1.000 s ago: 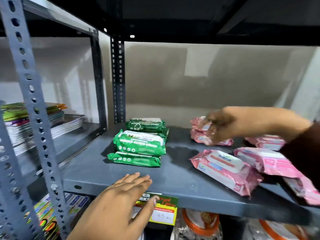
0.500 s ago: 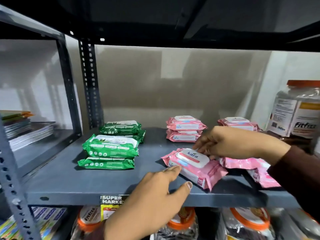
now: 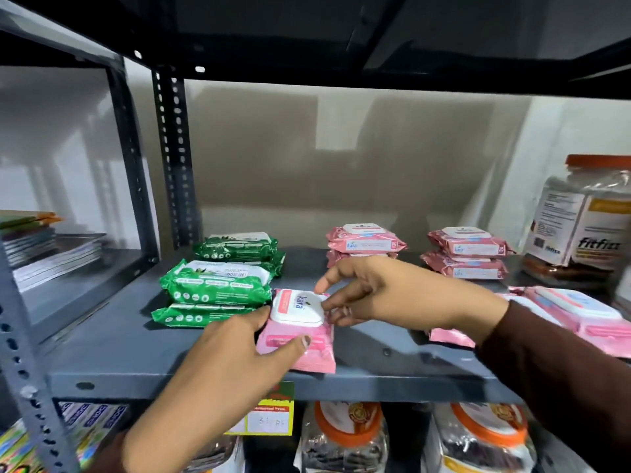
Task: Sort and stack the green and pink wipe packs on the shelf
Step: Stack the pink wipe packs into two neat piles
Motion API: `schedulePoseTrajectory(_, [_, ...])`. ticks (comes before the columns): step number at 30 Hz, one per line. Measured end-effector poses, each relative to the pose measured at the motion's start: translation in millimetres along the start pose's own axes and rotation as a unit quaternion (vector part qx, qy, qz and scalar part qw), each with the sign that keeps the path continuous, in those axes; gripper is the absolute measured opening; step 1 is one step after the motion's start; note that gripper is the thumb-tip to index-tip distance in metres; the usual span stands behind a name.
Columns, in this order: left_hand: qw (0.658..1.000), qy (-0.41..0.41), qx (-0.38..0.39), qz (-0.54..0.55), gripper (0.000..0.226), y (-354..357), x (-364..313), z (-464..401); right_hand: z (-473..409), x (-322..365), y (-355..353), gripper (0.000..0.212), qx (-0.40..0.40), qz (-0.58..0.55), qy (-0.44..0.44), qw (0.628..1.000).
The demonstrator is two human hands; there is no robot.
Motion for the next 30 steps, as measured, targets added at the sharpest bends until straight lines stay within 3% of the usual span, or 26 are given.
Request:
schedulePoseTrajectory(2, [1.0, 0.007, -0.021, -0.017, 0.041, 0, 0, 1, 8, -3, -21, 0.038, -0.017, 0.031, -0.022, 0.999])
schedulePoseTrajectory(4, [0.996, 0.018, -0.058, -0.058, 0.046, -1, -2, 3, 22, -12, -59, 0.041, -0.107, 0.075, -0.03, 0.991])
schedulePoseTrajectory(7, [0.987, 0.035, -0.094, -0.123, 0.048, 0, -7, 4, 47, -35, -113, 0.045, -0.198, 0.19, 0.03, 0.961])
schedulePoseTrajectory(12, [0.983, 0.069, -0.096, -0.141, 0.06, 7, -15, -3, 59, -75, -134, 0.047, -0.161, 0.256, 0.155, 0.94])
schedulePoseTrajectory(19, [0.982, 0.096, -0.064, -0.15, 0.06, 25, -17, -16, 40, -70, -120, 0.089, -0.039, 0.374, 0.135, 0.917])
schedulePoseTrajectory(23, [0.979, 0.111, -0.071, -0.158, 0.06, 28, -15, -18, 30, -65, -117, 0.075, 0.019, 0.311, 0.119, 0.943])
schedulePoseTrajectory(30, [0.977, 0.102, -0.081, -0.168, 0.06, 25, -20, -17, -3, -64, -92, 0.053, -0.03, 0.245, 0.051, 0.968])
Point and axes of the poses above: each hand's wrist, its own z-axis away from the middle knuckle, its own y-axis out of the palm, x = y × z, the point moved 2 cm from there along -z, towards the middle knuckle, and after that the axes turned 10 degrees about y, right-handed, at the moved point
